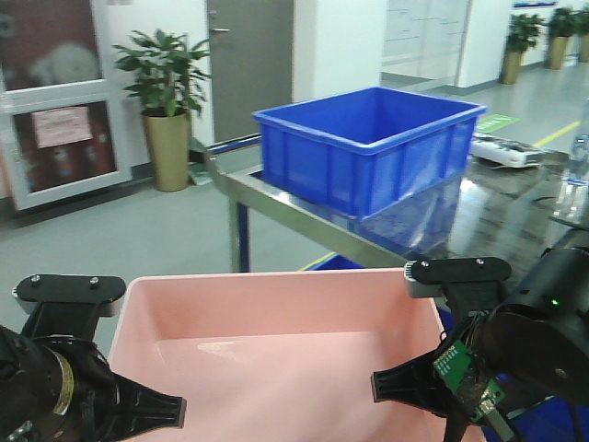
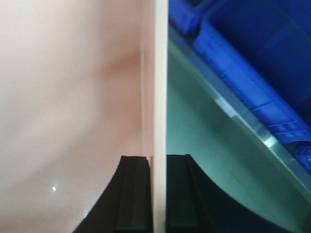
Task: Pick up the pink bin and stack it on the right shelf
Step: 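Hold the bin while driving up to the metal shelf with blue crates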
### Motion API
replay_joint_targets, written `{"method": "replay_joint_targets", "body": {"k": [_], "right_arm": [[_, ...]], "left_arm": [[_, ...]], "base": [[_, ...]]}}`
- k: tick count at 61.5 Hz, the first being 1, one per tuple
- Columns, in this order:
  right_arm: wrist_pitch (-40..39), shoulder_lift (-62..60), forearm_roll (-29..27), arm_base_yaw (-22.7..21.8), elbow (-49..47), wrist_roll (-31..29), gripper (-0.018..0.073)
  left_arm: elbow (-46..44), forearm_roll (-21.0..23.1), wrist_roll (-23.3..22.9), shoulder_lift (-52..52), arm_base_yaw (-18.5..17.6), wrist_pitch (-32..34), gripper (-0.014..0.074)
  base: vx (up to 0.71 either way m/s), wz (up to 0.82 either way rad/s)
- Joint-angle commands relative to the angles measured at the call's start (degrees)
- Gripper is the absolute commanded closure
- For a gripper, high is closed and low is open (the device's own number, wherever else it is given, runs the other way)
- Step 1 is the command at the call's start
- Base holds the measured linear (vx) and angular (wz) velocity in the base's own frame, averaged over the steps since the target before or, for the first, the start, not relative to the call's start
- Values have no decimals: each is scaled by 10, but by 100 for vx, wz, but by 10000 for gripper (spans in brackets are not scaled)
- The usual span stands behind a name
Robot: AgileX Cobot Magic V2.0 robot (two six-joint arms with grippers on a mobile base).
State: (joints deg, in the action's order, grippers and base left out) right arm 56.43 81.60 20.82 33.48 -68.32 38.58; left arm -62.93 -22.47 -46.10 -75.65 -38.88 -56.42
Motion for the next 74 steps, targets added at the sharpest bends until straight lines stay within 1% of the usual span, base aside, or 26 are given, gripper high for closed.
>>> {"method": "replay_joint_targets", "body": {"k": [1, 58, 74], "right_arm": [[-14, -20, 43, -2, -16, -4, 565], [-15, -20, 43, -2, -16, -4, 565], [-15, -20, 43, -2, -16, -4, 565]], "left_arm": [[-17, -27, -3, 19, -5, 19, 503], [-17, -27, -3, 19, -5, 18, 503], [-17, -27, -3, 19, -5, 18, 503]], "base": [[27, -46], [22, -59], [19, -48]]}}
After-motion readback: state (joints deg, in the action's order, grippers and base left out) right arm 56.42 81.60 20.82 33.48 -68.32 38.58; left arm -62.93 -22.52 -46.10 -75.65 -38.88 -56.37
